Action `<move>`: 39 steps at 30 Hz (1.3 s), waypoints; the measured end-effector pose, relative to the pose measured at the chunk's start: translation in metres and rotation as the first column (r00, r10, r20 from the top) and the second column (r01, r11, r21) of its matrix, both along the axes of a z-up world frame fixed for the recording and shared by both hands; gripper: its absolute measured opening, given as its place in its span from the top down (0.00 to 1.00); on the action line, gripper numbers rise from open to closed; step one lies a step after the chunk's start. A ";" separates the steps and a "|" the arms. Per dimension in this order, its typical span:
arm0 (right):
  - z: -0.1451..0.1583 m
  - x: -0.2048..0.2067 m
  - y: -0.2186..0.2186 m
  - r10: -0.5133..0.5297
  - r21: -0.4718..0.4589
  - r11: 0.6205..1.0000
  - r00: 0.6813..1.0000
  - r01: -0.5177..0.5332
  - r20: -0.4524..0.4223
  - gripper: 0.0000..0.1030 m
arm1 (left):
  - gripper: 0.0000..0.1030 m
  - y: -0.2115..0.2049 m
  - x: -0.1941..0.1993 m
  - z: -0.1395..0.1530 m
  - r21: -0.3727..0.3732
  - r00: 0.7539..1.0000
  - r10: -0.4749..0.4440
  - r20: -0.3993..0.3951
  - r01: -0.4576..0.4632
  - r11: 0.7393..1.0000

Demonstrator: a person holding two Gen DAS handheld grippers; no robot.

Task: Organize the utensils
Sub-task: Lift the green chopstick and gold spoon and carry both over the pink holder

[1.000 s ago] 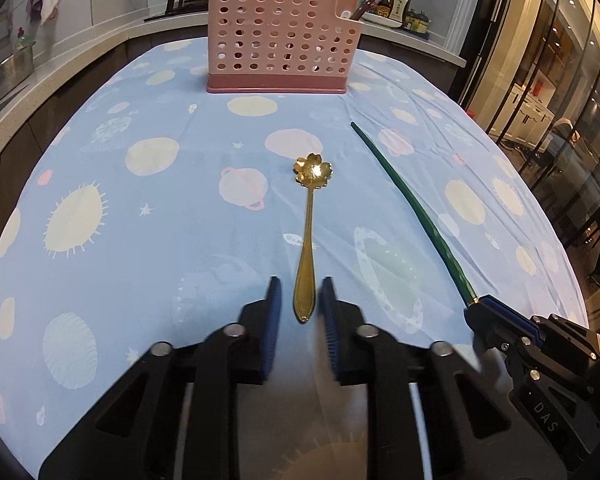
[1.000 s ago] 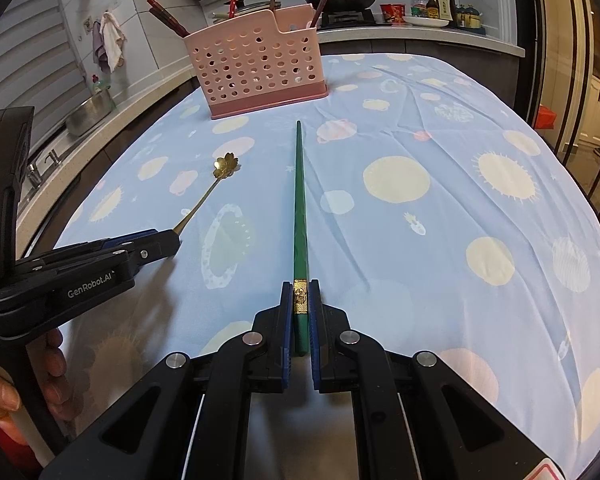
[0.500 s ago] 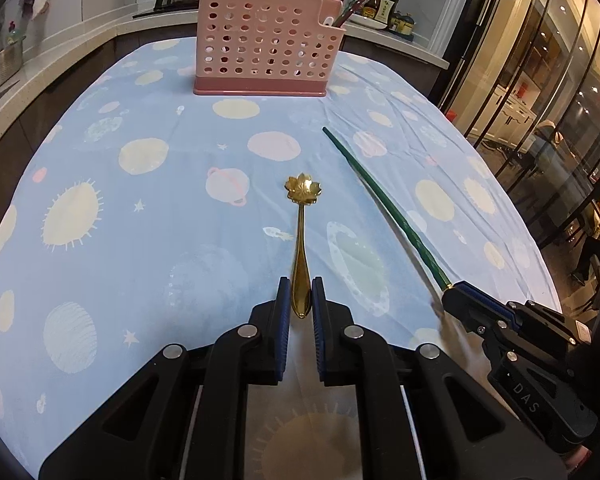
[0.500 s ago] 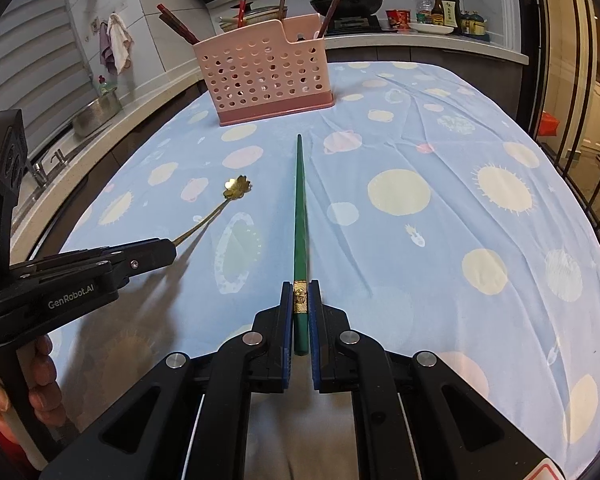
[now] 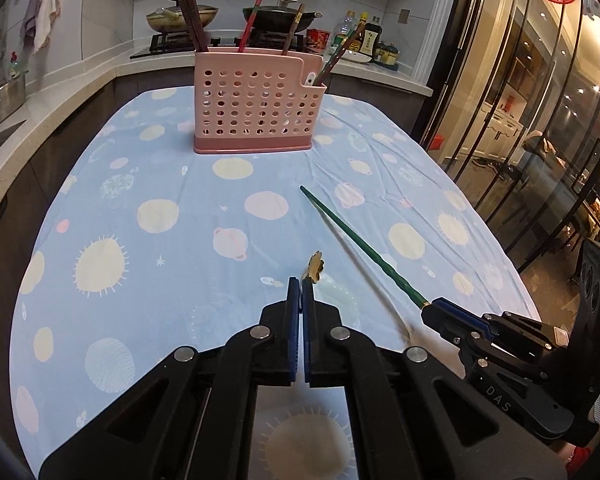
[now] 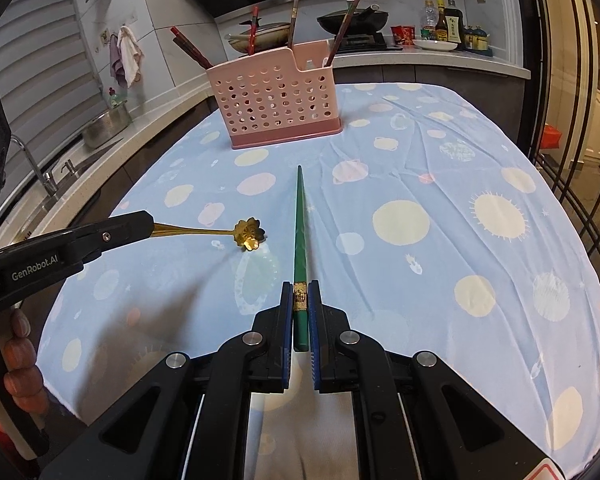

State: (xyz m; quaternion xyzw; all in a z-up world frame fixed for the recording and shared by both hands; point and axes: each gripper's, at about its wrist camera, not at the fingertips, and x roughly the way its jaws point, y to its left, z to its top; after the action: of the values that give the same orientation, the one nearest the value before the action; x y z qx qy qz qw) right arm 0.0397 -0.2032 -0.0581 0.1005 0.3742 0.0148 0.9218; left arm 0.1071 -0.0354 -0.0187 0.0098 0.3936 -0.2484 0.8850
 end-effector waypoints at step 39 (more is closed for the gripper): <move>0.235 0.139 -0.035 0.023 -0.021 1.000 0.884 -0.015 0.466 0.93 | 0.99 0.003 0.122 0.165 0.017 0.937 0.082 0.341 -0.093 0.996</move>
State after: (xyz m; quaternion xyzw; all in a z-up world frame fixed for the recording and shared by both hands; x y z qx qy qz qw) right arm 0.1791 -0.2382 0.1773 0.0825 0.1427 0.0443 0.9853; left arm 0.2293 -0.0324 0.1461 0.0495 0.2393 -0.1969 0.9495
